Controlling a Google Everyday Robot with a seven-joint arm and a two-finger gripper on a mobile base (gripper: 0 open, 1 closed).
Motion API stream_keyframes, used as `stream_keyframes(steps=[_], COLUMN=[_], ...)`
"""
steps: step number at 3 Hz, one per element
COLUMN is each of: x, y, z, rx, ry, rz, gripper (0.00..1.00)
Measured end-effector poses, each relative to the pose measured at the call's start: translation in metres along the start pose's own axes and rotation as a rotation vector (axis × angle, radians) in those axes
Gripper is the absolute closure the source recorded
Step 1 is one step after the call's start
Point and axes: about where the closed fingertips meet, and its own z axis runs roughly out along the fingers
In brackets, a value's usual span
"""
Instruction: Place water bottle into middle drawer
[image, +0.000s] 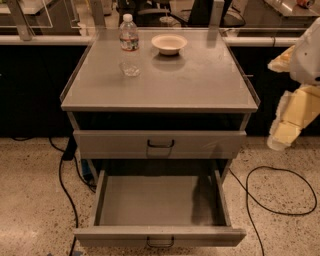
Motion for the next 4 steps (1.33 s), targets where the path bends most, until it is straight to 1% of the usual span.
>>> stream_keyframes(steps=[1,2,3,4], x=[-0.008,-0.023,-0.038,-0.054], y=[-0.008,-0.018,-0.029,-0.038], z=[0.021,0.044,0.066,0.081], rx=[-0.076,-0.143,-0.177,-0.139], ry=[-0.043,-0.058,-0.072,-0.070], rz=[0.002,-0.009,-0.018,-0.049], gripper=[0.00,0.00,0.00,0.00])
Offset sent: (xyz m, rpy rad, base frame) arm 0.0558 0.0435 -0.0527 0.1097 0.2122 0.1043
